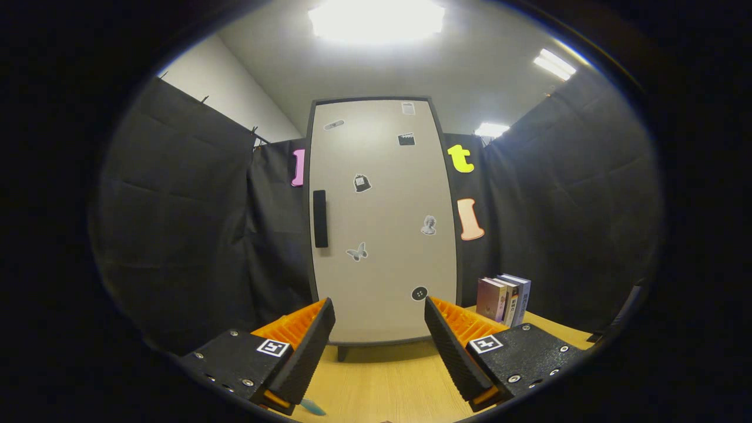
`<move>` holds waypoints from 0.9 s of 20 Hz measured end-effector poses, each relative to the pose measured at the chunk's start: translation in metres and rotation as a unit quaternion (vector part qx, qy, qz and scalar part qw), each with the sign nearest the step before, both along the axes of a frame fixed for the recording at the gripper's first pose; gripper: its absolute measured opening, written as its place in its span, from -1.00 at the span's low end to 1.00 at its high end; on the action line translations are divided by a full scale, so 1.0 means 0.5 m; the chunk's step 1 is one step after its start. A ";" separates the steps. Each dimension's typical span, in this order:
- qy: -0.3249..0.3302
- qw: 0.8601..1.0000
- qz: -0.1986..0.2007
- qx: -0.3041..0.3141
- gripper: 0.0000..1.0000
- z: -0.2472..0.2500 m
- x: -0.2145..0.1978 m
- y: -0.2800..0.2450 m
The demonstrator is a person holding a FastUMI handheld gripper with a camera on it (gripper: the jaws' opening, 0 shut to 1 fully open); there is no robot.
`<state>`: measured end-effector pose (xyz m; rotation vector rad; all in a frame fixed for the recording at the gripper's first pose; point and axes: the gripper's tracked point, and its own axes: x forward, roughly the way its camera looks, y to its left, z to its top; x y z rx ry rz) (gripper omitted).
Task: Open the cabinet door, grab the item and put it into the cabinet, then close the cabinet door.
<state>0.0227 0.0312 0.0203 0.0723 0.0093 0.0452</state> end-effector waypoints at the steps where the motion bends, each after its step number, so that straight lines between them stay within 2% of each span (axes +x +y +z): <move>1: 0.000 1.000 0.005 0.005 0.90 0.014 0.014 0.007; 5: -0.006 1.000 0.023 0.015 0.90 0.065 0.083 0.036; 18: 0.021 0.996 0.078 0.041 0.88 0.144 0.335 0.148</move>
